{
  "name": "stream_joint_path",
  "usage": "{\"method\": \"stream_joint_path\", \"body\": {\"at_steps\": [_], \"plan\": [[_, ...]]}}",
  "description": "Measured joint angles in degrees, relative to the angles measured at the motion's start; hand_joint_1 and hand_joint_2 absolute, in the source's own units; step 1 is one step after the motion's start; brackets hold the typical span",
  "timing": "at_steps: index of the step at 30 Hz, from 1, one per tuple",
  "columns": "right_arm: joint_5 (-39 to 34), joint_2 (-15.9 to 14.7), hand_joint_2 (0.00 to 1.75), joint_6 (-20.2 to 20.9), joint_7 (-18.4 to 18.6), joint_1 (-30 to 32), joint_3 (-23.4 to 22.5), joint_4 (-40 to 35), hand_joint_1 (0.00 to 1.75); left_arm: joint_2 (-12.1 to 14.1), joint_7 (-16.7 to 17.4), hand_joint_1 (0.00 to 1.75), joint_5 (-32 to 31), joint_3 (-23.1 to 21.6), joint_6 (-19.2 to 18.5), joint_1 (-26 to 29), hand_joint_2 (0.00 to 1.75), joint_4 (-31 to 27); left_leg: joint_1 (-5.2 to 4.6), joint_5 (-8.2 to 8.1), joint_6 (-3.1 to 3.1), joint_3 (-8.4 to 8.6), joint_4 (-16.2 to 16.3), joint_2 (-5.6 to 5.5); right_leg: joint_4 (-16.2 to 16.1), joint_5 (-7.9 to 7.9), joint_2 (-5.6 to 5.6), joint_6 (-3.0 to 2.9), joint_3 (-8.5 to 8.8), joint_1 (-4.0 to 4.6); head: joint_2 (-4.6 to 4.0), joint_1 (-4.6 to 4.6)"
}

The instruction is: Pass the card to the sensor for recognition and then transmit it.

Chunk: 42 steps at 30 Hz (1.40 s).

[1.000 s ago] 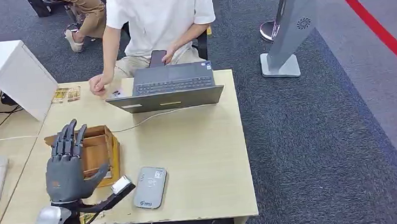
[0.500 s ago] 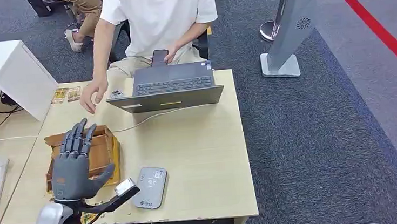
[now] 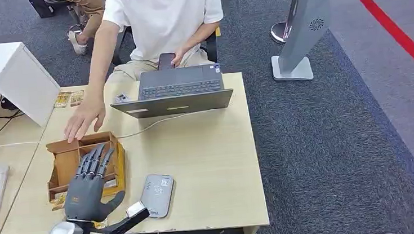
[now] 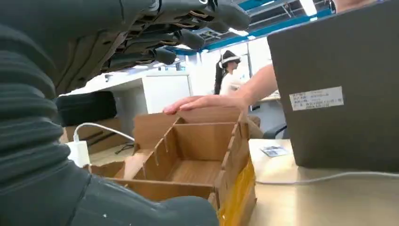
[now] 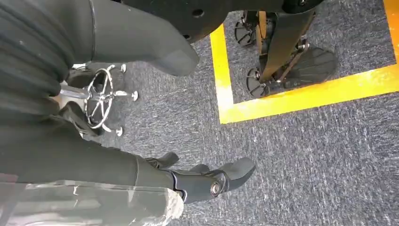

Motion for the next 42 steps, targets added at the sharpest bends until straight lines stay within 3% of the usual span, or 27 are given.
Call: {"method": "stream_joint_path", "body": {"at_steps": [10,20,42], "plan": [[0.17,0.0,1.75,-0.59,1.11,-0.13,-0.31,0.0,0.0,2.69,3.08,0.0,-2.71,2.97,3.91,2.47,1.75,1.68,0.0,0.0,0.0,-0.01,-0.01,0.0,0.01,-0.01,-0.01,0.0,0.0,0.0,0.0,0.0],[0.77,0.0,1.75,-0.5,1.33,-0.33,-0.31,0.0,0.0,2.95,2.56,0.0,-2.56,9.05,5.59,2.88,1.75,7.71,0.0,0.01,0.0,-0.01,-0.01,-0.02,0.01,0.0,-0.03,0.0,0.02,0.0,0.0,0.0],[1.4,0.0,1.75,-0.44,1.84,-0.42,-0.26,0.0,0.0,1.18,-1.27,0.0,-3.08,12.31,8.65,2.23,1.75,14.25,0.0,0.0,0.0,0.02,-0.01,-0.01,0.0,0.0,-0.03,0.0,0.01,0.0,0.0,0.0]]}}
